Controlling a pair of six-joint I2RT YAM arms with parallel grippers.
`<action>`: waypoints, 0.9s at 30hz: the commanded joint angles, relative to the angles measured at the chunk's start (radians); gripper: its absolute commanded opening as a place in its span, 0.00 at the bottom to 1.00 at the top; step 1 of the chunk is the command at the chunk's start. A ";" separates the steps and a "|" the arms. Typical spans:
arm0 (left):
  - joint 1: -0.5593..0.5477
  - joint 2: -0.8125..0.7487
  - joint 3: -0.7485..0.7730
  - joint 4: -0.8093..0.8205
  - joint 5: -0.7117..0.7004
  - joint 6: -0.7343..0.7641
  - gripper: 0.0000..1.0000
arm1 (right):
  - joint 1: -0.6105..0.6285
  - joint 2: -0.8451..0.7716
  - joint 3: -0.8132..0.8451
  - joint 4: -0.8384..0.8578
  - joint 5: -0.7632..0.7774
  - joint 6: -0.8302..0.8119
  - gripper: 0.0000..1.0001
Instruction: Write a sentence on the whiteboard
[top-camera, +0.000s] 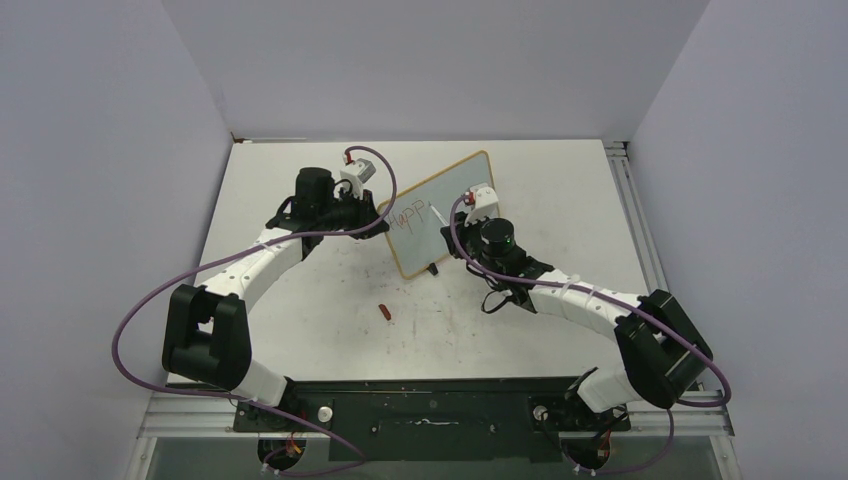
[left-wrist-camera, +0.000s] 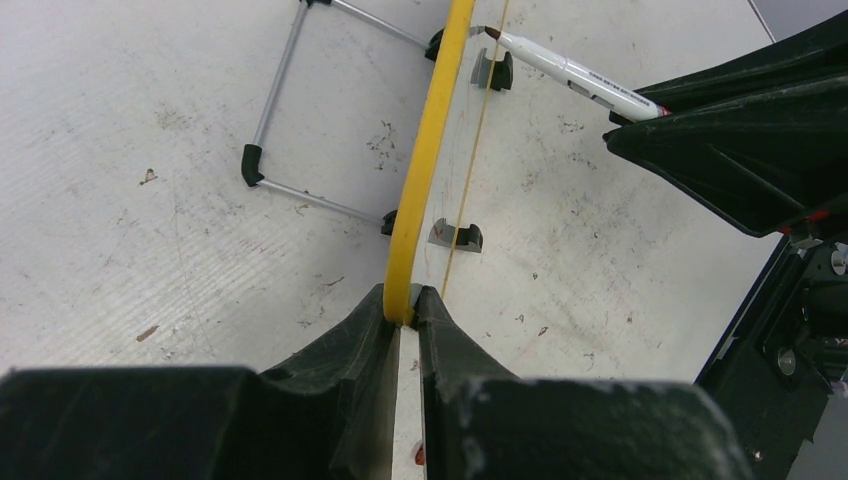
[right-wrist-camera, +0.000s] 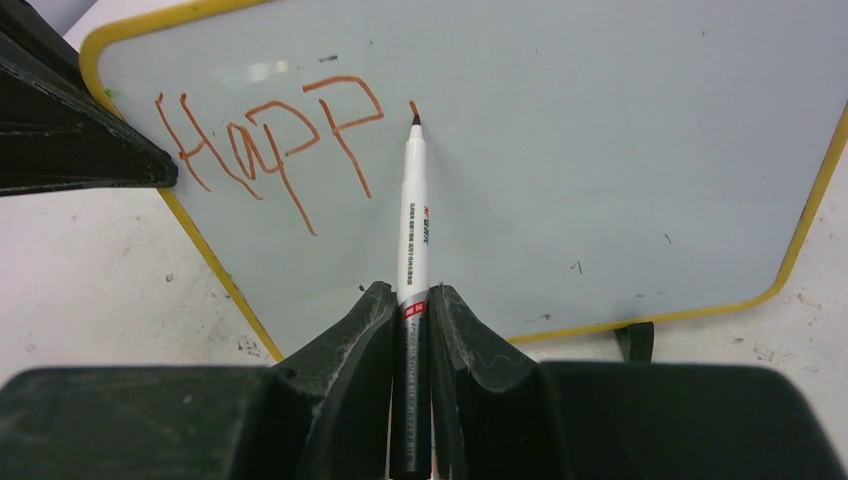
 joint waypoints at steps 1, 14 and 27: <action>-0.012 -0.027 0.030 -0.037 -0.008 0.025 0.00 | 0.009 -0.022 -0.032 0.025 0.020 0.017 0.05; -0.012 -0.030 0.028 -0.037 -0.011 0.025 0.00 | 0.032 -0.074 -0.017 0.008 0.044 0.014 0.05; -0.012 -0.033 0.028 -0.037 -0.011 0.025 0.00 | 0.043 -0.045 0.069 0.011 0.068 -0.027 0.05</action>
